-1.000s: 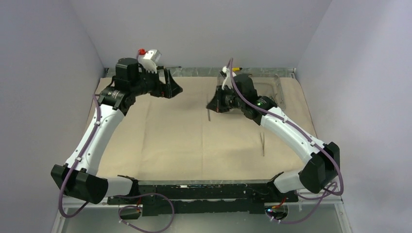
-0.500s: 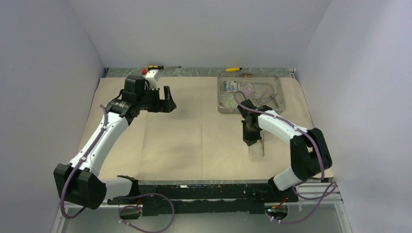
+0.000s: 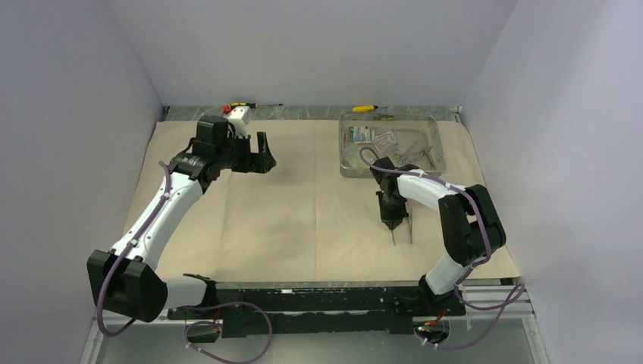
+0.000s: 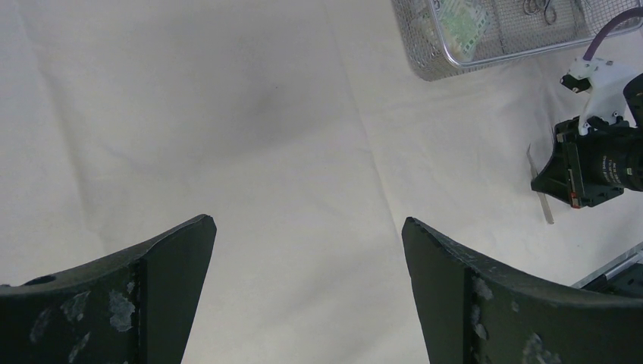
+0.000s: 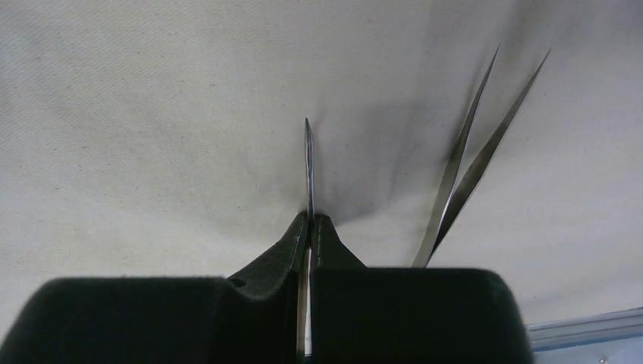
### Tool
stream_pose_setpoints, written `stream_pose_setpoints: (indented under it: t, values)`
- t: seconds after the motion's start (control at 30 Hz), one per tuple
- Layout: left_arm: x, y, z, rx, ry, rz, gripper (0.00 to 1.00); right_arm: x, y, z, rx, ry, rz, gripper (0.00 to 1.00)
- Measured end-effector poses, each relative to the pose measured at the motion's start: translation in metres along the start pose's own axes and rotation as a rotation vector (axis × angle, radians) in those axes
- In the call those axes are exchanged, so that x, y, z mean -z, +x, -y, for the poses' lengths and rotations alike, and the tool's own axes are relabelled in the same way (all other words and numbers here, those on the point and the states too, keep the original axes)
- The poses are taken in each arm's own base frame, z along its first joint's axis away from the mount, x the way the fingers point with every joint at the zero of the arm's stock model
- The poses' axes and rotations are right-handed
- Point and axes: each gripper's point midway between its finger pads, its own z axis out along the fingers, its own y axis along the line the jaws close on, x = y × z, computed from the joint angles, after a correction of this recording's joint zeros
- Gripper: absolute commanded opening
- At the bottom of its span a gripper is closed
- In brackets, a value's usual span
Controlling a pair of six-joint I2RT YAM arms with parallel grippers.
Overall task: Open and lay out the surgical kit
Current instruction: Place the medical item in the surgical kit.
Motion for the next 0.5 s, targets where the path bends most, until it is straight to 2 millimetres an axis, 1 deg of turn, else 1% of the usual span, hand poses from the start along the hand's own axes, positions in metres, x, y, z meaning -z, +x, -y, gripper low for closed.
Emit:
stream_pose_setpoints:
  t: [0.03, 0.1, 0.13, 0.2, 0.37, 0.5]
  values:
    - [-0.001, 0.000, 0.000, 0.000, 0.000, -0.001, 0.99, -0.001, 0.000, 0.000, 0.002, -0.001, -0.006, 0.21]
    - [-0.002, 0.000, 0.000, 0.001, -0.001, -0.002, 1.00, -0.001, -0.001, 0.001, 0.011, -0.002, -0.004, 0.34]
    - [-0.002, 0.000, 0.000, 0.001, 0.000, -0.003, 0.99, -0.001, -0.001, 0.001, 0.012, -0.002, -0.004, 0.39]
    - [-0.002, 0.000, -0.001, 0.000, -0.001, -0.003, 0.99, 0.000, -0.001, 0.003, 0.022, 0.001, -0.006, 0.45]
    - [-0.003, -0.001, -0.001, -0.003, -0.001, -0.004, 0.99, 0.003, -0.004, 0.001, 0.017, -0.016, -0.011, 0.50]
    - [-0.004, -0.003, 0.000, -0.004, -0.001, -0.001, 1.00, 0.017, -0.016, -0.003, 0.005, -0.043, 0.018, 0.53]
